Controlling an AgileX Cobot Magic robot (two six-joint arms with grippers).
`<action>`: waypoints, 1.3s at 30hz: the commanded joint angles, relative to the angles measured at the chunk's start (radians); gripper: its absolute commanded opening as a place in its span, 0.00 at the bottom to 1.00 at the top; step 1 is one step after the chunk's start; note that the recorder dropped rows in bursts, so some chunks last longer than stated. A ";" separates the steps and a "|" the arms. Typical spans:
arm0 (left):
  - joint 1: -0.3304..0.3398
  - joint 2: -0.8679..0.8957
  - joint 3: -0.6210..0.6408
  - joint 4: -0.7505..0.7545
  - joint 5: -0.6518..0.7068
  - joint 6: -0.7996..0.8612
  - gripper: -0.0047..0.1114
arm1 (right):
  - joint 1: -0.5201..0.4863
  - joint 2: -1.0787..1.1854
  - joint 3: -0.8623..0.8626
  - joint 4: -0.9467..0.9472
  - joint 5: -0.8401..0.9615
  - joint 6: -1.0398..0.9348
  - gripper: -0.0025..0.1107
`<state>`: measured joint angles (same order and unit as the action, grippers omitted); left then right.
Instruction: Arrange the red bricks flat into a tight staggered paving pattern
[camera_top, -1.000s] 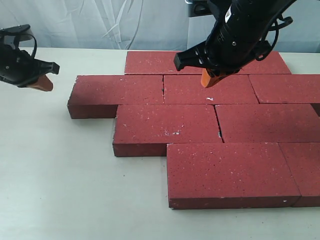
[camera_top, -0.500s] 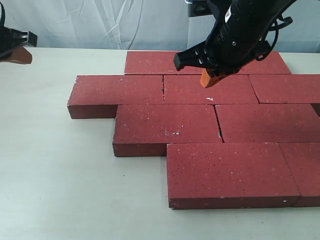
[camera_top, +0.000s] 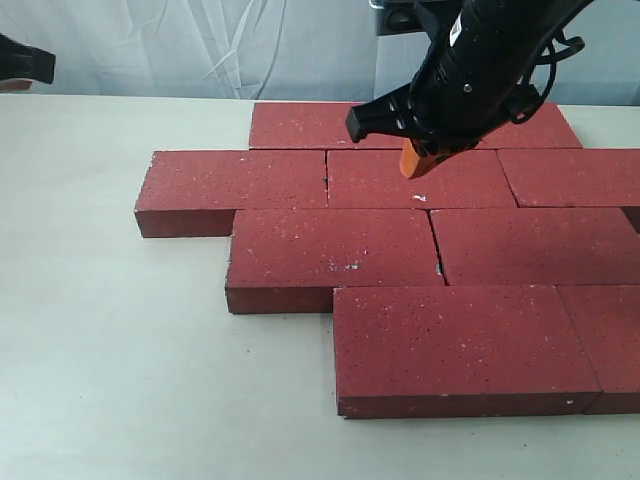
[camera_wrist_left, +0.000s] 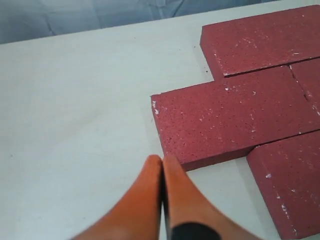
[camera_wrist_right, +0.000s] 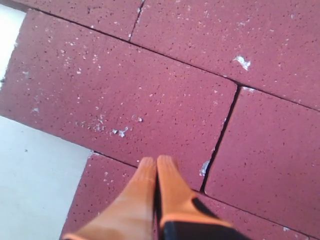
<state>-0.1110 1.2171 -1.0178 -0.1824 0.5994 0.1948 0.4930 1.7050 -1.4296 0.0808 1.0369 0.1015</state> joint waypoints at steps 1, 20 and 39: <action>-0.036 -0.126 0.049 0.145 -0.022 -0.132 0.04 | -0.005 -0.019 -0.001 -0.007 0.013 0.005 0.02; -0.041 -0.663 0.328 0.168 -0.126 -0.144 0.04 | -0.256 -0.231 0.080 0.056 0.037 0.007 0.02; -0.041 -1.127 0.474 0.161 0.016 -0.129 0.04 | -0.263 -0.540 0.440 0.037 -0.160 0.012 0.02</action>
<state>-0.1433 0.1121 -0.5483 -0.0208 0.5931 0.0623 0.2346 1.1717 -0.9961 0.1242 0.8915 0.1118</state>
